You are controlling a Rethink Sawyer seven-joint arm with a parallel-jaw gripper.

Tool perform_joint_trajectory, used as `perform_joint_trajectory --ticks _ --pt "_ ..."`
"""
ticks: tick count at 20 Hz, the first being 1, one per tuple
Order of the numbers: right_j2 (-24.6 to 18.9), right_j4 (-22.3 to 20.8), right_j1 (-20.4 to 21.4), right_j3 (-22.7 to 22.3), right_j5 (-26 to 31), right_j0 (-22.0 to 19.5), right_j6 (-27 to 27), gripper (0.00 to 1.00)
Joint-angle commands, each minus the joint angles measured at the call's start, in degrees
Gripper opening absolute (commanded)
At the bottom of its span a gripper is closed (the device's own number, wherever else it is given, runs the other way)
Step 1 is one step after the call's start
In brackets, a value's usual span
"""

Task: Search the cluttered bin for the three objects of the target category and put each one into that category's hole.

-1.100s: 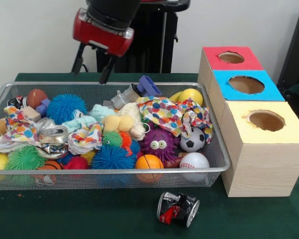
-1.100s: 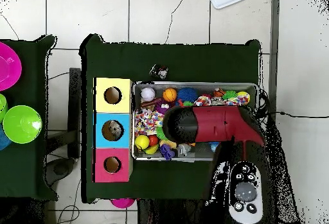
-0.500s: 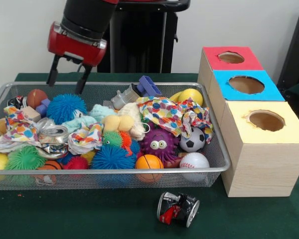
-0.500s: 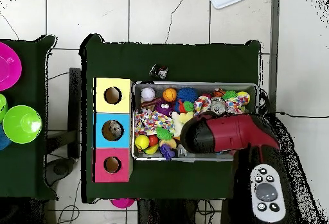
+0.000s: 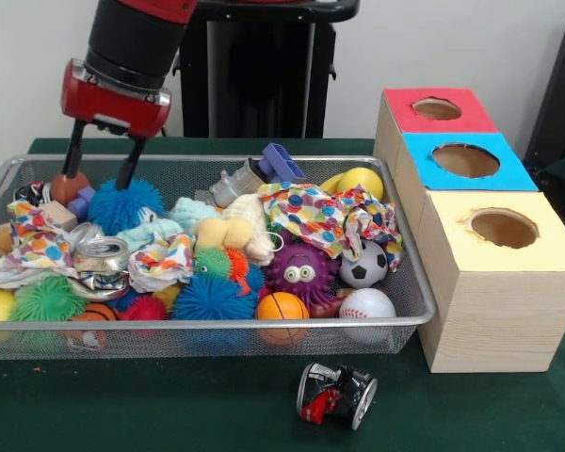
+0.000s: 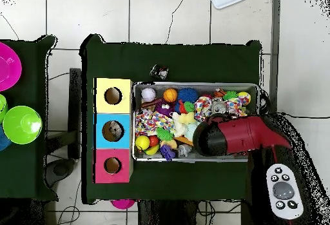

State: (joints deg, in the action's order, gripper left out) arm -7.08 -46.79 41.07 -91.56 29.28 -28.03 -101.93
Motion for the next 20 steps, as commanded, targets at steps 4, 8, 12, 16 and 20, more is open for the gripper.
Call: perform_joint_trajectory --ticks 4,8,12,16,20 --pt "-12.22 -9.73 -3.94 -2.85 -5.46 -6.46 20.19 1.0" --pt "-14.9 -12.31 -5.48 -2.02 -6.81 -9.15 20.93 1.0" --pt "-17.7 -14.63 -6.84 -0.92 -7.11 -11.57 22.68 1.0" --pt "-20.9 -15.43 -8.06 0.34 -5.45 -13.92 25.94 1.0" --pt "-22.79 -16.45 -8.67 1.44 -4.03 -15.0 28.64 1.0"
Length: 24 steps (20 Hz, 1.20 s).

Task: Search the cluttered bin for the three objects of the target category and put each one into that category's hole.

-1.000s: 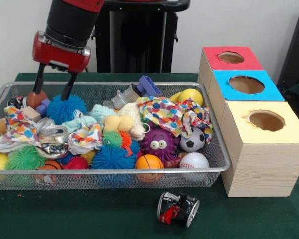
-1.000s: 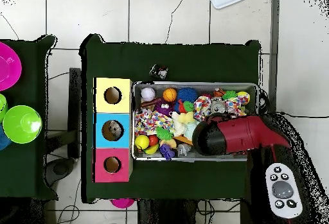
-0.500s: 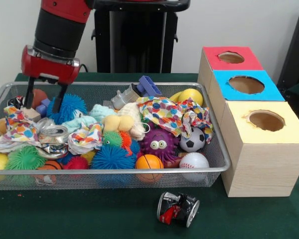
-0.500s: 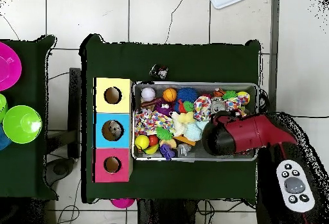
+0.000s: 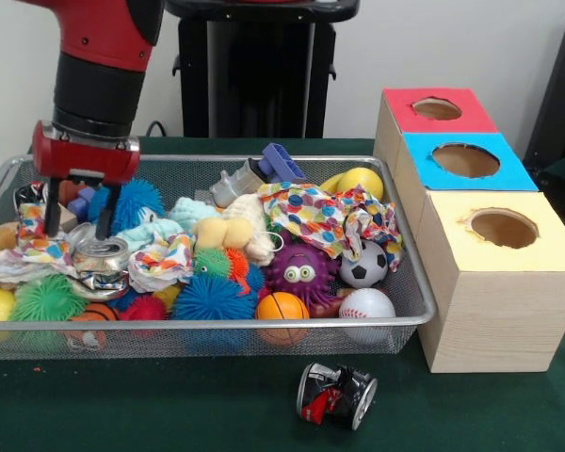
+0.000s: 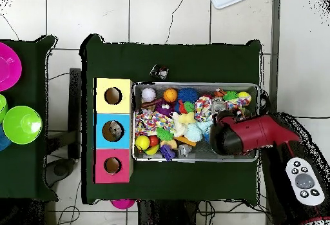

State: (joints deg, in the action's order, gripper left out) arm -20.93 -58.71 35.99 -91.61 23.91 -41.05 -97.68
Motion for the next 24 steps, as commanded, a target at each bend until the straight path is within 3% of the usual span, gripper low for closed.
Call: perform_joint_trajectory --ticks 1,14,20,24 --pt "-9.38 -4.55 -3.87 1.72 1.56 -2.43 25.0 1.0" --pt "-13.4 -4.76 -6.0 3.55 3.99 -8.83 38.04 1.0" --pt "-13.39 -7.55 -7.13 4.16 2.42 -9.59 42.04 1.0" --pt "-13.75 -7.52 -8.38 4.64 1.39 -10.44 41.43 1.0"
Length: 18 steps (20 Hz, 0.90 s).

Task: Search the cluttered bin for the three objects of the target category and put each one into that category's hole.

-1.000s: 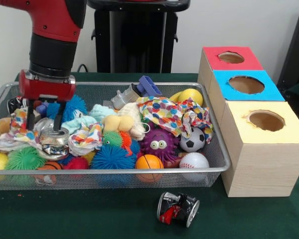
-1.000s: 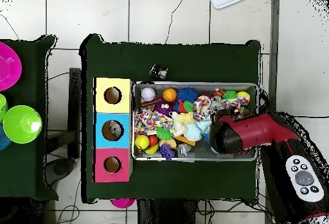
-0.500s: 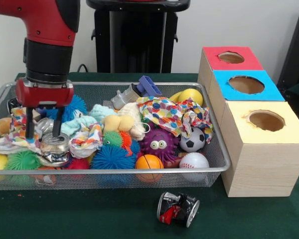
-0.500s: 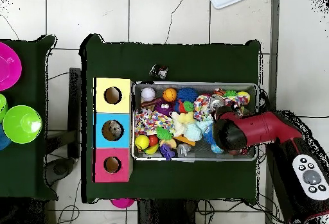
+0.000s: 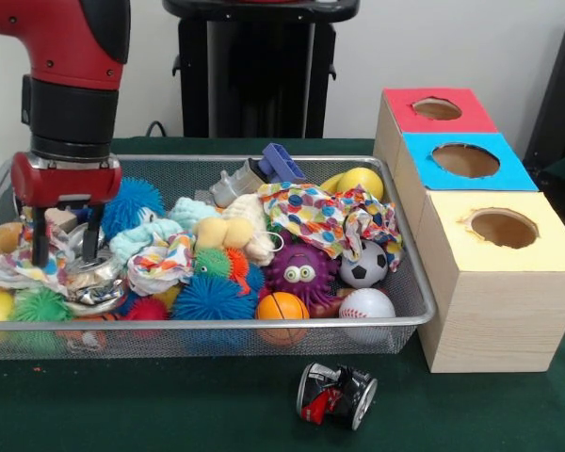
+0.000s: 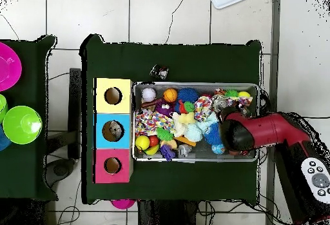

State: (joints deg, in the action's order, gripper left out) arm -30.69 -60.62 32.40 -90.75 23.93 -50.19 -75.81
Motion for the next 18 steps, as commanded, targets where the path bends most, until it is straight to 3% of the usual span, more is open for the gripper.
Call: perform_joint_trajectory --ticks 1,3,4,6,8,14,18 --pt "-3.8 -5.19 -5.28 4.02 1.37 -1.4 18.47 1.0" --pt "-2.99 -4.15 -6.09 4.39 1.91 -1.59 16.45 1.0" --pt "-2.59 -3.75 -6.25 4.49 2.34 -1.5 15.82 0.0" --pt "-1.38 -3.31 -6.19 4.89 2.99 -0.62 13.26 0.0" --pt "-2.62 -3.87 -6.11 4.31 2.21 -0.82 15.4 0.0" --pt "-1.16 -2.93 -6.41 3.08 2.3 -1.48 12.22 0.0" --pt "1.22 1.25 -6.31 1.77 6.36 -0.77 6.52 0.0"
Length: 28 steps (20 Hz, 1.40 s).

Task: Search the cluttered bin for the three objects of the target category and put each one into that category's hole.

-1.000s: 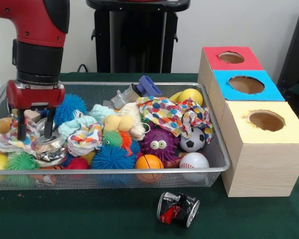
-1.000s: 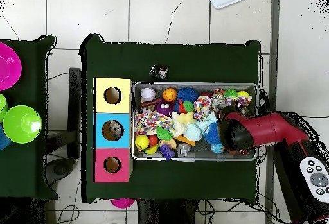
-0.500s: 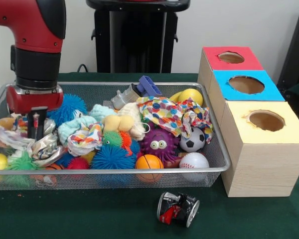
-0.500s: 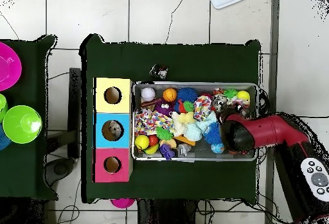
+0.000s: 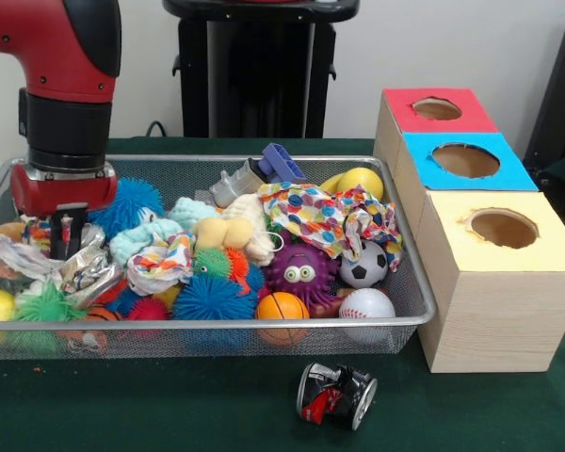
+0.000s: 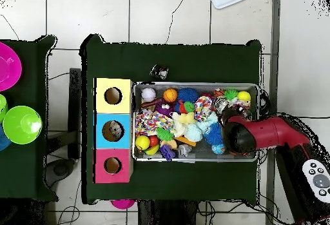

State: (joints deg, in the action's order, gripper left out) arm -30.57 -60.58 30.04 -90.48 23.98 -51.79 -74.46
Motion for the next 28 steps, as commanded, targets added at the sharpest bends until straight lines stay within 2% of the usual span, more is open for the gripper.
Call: perform_joint_trajectory --ticks 1,6,9,23,28 --pt "2.2 3.49 -4.04 0.75 8.42 0.77 2.66 0.0" --pt "3.79 13.36 -4.19 -4.39 12.9 -1.14 -3.87 0.0" --pt "5.22 17.31 -4.24 -5.34 13.97 -0.16 -7.02 0.0" --pt "10.95 27.68 -4.81 -8.99 10.04 2.73 -11.7 0.0" --pt "12.37 29.88 -4.84 -10.6 6.95 3.49 -12.45 0.0"
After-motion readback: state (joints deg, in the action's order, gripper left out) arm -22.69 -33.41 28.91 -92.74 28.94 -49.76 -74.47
